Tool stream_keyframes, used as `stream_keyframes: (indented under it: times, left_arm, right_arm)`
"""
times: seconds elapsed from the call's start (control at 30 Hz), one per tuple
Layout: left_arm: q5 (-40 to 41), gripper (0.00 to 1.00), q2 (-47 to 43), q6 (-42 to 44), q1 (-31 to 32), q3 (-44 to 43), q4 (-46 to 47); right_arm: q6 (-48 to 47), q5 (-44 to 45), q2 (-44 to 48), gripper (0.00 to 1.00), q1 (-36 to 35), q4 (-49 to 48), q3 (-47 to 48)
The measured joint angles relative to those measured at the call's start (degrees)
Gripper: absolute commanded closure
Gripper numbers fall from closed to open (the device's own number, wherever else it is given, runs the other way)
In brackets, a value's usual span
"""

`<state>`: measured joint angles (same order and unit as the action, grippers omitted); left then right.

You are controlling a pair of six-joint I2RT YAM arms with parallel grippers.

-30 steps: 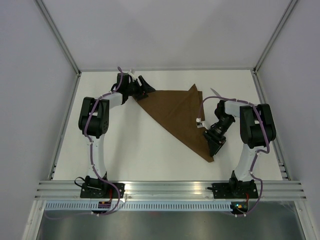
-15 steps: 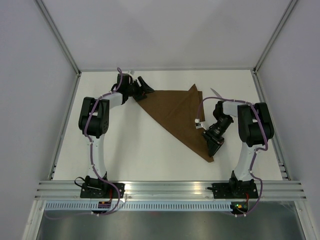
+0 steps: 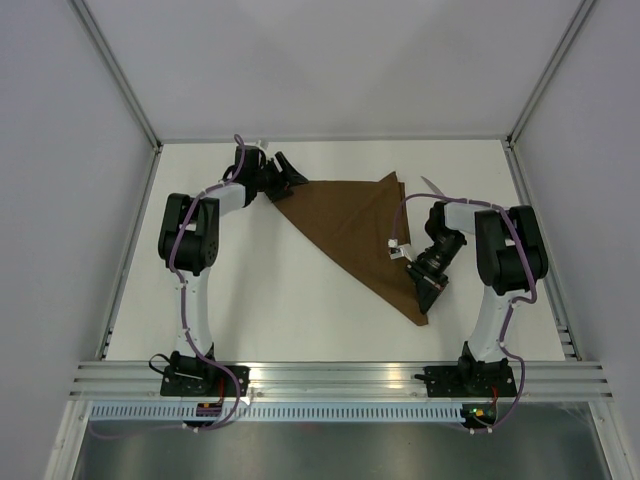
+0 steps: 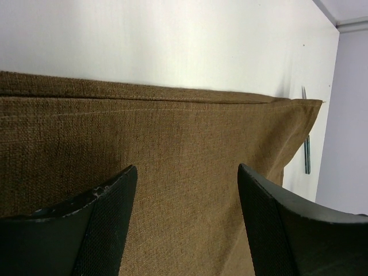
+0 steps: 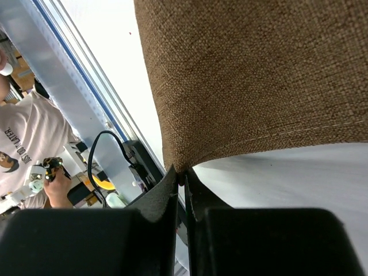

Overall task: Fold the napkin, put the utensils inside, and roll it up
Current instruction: Fold the napkin

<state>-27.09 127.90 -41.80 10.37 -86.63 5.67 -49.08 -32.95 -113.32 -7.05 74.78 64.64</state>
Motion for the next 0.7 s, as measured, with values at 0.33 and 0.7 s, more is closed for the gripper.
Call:
stream_keyframes:
  times: [0.33,0.7]
  left_arm:
    - [0.13,0.25,0.98,0.0,0.0,-1.92,-0.11]
    - [0.02,0.25,2.67,-0.07,0.0,-3.17,-1.29]
  right_arm:
    - [-2.93,0.85,2.54,0.91,-1.99,1.14,-0.61]
    - [-3.26,2.75,2.75,0.87,-3.91,0.96,-2.16]
